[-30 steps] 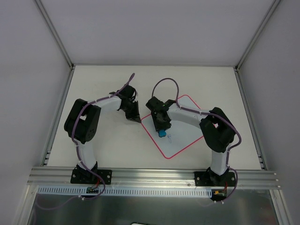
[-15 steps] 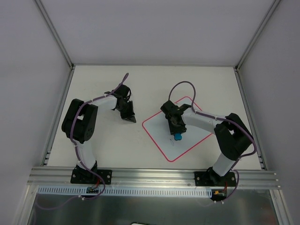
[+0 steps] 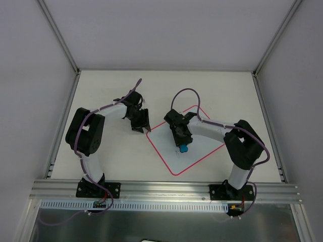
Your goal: Erase the whiteboard
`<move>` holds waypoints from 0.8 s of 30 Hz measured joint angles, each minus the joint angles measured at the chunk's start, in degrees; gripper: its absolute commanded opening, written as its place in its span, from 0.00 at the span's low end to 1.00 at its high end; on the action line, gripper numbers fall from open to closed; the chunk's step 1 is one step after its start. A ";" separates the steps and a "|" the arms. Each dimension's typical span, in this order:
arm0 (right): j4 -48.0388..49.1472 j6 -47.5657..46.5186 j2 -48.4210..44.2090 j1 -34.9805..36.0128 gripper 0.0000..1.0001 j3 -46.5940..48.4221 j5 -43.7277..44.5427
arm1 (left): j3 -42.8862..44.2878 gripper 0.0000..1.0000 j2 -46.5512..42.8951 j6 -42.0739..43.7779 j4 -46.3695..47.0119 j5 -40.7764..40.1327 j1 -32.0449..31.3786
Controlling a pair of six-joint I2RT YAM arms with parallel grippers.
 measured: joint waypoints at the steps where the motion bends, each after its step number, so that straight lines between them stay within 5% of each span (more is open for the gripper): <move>1: -0.07 -0.17 0.15 -0.15 0.00 0.20 -0.15 | 0.00 0.48 -0.04 0.20 0.00 0.04 0.00; 8: -0.28 -0.68 0.70 -0.35 0.00 0.94 -0.33 | 0.00 0.39 -0.04 1.33 -0.02 -0.24 -0.66; 16: -0.57 -0.90 1.03 -0.50 0.00 1.40 -0.37 | 0.50 0.00 0.81 2.38 -0.76 -2.25 -2.51; 24: -0.46 -2.23 1.09 0.28 0.00 1.44 -0.35 | 1.57 0.00 1.36 0.48 -2.12 -3.32 -2.56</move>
